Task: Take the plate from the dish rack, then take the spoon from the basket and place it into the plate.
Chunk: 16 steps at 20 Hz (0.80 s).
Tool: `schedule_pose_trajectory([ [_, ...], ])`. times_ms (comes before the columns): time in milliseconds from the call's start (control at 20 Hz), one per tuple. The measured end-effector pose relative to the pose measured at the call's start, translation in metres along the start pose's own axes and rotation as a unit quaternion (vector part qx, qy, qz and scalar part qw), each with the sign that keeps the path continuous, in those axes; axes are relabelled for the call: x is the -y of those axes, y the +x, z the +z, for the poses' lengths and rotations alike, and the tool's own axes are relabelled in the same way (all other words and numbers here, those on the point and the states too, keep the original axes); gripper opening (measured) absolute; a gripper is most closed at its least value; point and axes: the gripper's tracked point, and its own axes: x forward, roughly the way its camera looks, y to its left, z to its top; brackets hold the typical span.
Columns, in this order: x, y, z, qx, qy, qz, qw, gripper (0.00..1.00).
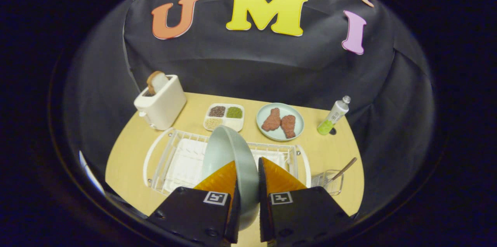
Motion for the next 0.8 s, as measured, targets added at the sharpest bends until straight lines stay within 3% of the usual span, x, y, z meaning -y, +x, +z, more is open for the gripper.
schedule_pose_trajectory([
  [300, 0.039, -0.023, -0.128, -0.021, 0.098, 0.101, 0.99, 0.26],
  [500, 0.062, -0.003, -0.207, -0.046, 0.184, 0.138, 0.972, 0.25],
  [800, 0.076, 0.034, -0.265, -0.071, 0.293, 0.176, 0.937, 0.25],
])
